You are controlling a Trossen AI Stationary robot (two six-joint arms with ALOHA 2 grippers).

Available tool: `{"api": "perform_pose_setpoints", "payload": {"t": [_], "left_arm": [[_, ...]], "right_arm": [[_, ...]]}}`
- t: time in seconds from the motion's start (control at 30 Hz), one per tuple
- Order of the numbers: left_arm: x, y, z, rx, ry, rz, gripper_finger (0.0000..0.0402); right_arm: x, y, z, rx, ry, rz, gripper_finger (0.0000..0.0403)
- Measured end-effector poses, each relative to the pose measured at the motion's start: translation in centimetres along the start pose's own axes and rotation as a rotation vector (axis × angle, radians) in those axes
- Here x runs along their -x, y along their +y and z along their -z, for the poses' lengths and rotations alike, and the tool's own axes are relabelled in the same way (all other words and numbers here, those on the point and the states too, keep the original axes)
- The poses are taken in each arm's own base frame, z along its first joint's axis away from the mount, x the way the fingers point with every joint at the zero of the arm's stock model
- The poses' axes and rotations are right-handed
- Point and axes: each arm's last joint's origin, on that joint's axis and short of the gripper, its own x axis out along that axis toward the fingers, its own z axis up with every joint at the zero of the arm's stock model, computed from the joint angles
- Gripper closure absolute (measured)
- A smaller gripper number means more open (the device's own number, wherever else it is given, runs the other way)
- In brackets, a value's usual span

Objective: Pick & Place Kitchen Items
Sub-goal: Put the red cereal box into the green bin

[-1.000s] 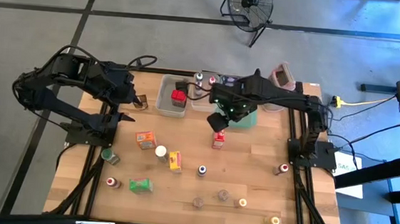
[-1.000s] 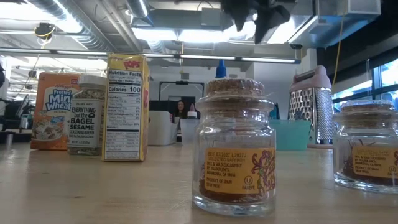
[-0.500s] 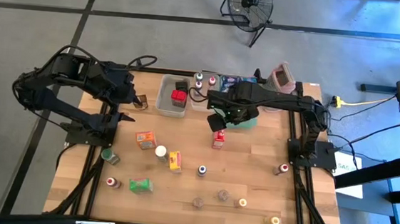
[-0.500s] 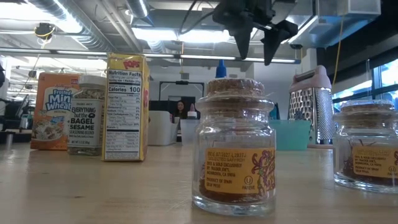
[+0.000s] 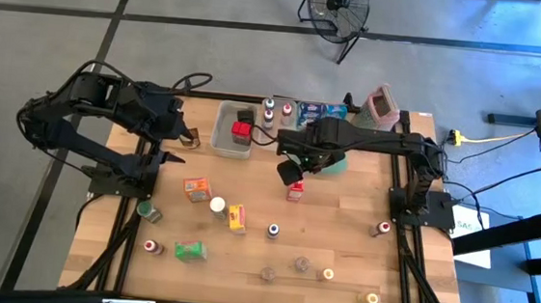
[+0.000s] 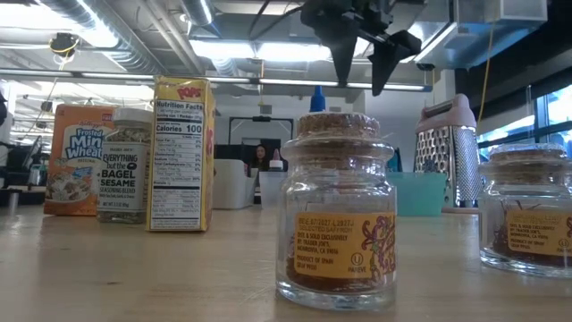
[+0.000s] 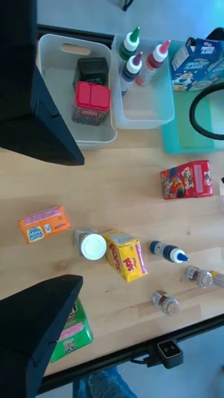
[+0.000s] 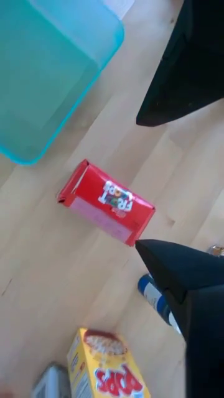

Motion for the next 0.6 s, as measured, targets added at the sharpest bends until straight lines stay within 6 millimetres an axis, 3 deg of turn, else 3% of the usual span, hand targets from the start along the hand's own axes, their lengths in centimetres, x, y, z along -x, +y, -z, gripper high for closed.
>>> {"api": "perform_pose_setpoints", "payload": {"t": [0.27, 0.6], "left_arm": [[0.00, 0.00, 0.02, 0.001, 0.002, 0.000, 0.0103], [-0.01, -0.06, 0.29, 0.029, 0.030, 0.013, 0.0103]], "right_arm": [[0.00, 0.25, -0.18, -0.035, -0.018, -0.026, 0.0014], [-0.39, 0.44, -0.38, -0.087, -0.016, -0.024, 0.0005]]}}
